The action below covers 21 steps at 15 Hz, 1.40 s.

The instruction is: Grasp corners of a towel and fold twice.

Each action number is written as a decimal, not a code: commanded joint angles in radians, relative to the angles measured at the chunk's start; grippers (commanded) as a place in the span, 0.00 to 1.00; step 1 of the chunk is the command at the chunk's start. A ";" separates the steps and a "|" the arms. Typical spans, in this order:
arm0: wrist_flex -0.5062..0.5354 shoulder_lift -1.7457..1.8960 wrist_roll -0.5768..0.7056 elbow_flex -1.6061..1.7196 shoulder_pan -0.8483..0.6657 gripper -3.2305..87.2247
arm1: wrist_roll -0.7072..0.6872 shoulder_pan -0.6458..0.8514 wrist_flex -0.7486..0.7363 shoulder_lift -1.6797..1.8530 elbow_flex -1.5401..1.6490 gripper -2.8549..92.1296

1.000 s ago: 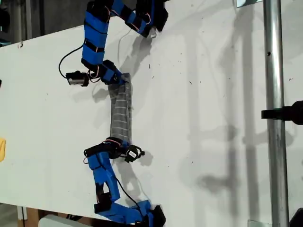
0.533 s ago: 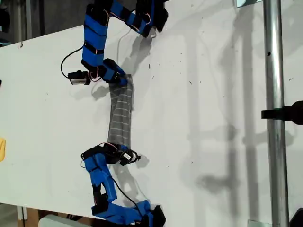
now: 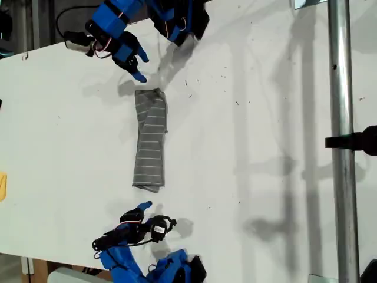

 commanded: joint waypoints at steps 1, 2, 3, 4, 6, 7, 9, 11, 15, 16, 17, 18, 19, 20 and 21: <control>-0.055 0.278 -0.092 0.167 0.121 0.26 | 0.183 -0.170 0.021 0.213 0.040 0.31; -0.106 0.426 -0.129 0.290 0.173 0.24 | 0.276 -0.265 0.011 0.268 0.097 0.31; -0.152 0.600 -0.176 0.437 0.210 0.23 | 0.351 -0.341 0.003 0.333 0.166 0.31; -0.193 0.811 -0.210 0.592 0.249 0.20 | 0.422 -0.410 0.014 0.428 0.239 0.31; -0.227 1.330 -0.282 0.874 0.316 0.14 | 0.494 -0.508 -0.023 0.594 0.351 0.34; -0.259 1.565 -0.250 0.979 0.336 0.09 | 0.494 -0.525 -0.034 0.597 0.374 0.37; -0.281 1.583 -0.227 1.075 0.344 0.04 | 0.502 -0.522 -0.037 0.543 0.379 0.38; -0.370 1.583 -0.164 1.201 0.344 0.03 | 0.485 -0.466 -0.060 0.525 0.388 0.40; -0.374 1.583 -0.101 1.269 0.310 0.03 | 0.298 -0.276 -0.322 0.175 0.354 0.42; -0.374 1.583 -0.103 1.269 0.310 0.03 | 0.270 -0.241 -0.411 0.064 0.333 0.42; -0.371 1.583 -0.112 1.270 0.311 0.02 | 0.255 -0.216 -0.502 -0.048 0.316 0.42; -0.371 1.583 -0.112 1.270 0.311 0.02 | 0.252 -0.195 -0.586 -0.163 0.302 0.42; -0.370 1.583 -0.120 1.272 0.308 0.02 | 0.249 -0.178 -0.644 -0.270 0.276 0.42; -0.368 1.583 -0.123 1.272 0.313 0.02 | 0.249 -0.170 -0.704 -0.351 0.253 0.43; -0.367 1.583 -0.124 1.272 0.311 0.02 | 0.249 -0.163 -0.755 -0.443 0.218 0.43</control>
